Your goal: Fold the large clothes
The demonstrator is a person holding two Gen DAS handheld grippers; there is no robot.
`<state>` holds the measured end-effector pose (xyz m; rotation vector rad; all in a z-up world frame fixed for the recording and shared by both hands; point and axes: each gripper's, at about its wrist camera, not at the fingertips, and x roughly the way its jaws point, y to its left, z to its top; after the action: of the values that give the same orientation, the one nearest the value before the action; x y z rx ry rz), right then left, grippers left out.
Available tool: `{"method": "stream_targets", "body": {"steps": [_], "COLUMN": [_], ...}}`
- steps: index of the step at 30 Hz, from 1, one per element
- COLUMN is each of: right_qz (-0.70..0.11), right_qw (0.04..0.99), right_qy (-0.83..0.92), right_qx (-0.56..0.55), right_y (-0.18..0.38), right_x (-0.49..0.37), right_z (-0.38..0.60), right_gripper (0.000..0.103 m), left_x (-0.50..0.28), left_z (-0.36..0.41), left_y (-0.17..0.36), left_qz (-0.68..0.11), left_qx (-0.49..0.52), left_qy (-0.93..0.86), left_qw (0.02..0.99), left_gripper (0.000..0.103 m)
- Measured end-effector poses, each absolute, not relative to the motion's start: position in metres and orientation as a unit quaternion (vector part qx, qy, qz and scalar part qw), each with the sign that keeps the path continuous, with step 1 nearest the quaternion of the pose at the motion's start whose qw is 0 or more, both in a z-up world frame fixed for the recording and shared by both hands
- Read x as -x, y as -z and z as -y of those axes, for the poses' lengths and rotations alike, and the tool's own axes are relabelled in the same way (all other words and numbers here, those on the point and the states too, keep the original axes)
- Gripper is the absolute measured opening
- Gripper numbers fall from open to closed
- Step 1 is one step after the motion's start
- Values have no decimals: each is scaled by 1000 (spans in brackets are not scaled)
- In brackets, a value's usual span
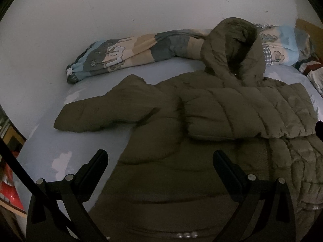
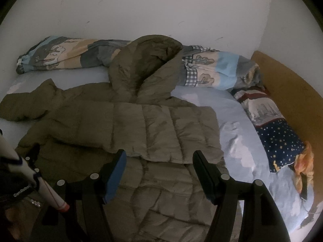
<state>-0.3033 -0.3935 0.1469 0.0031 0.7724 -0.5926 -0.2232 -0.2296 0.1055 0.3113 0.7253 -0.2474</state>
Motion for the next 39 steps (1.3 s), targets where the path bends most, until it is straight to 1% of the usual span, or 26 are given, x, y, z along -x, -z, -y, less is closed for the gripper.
{"method": "stream_targets", "body": {"steps": [14,33,39], "right_qz": [-386,-389,-388], "right_qw": [883,882,882], "right_qy": [266,266,268], "right_qx": [5,7,0], "right_y": [-129,-127,-128], "right_x": [276,272,275], "right_z": [365,363,371], "right_gripper": [72,72,72], "left_x": [209,192,167], "left_z": [188,166,149], "left_y": [-117,-118,-121], "left_qz": [-351,-357,-370], "left_qx": [-140,-135,-113], "left_qy": [103,82,70], "left_qw": [920,921,920], "left_gripper": [103,103,103]}}
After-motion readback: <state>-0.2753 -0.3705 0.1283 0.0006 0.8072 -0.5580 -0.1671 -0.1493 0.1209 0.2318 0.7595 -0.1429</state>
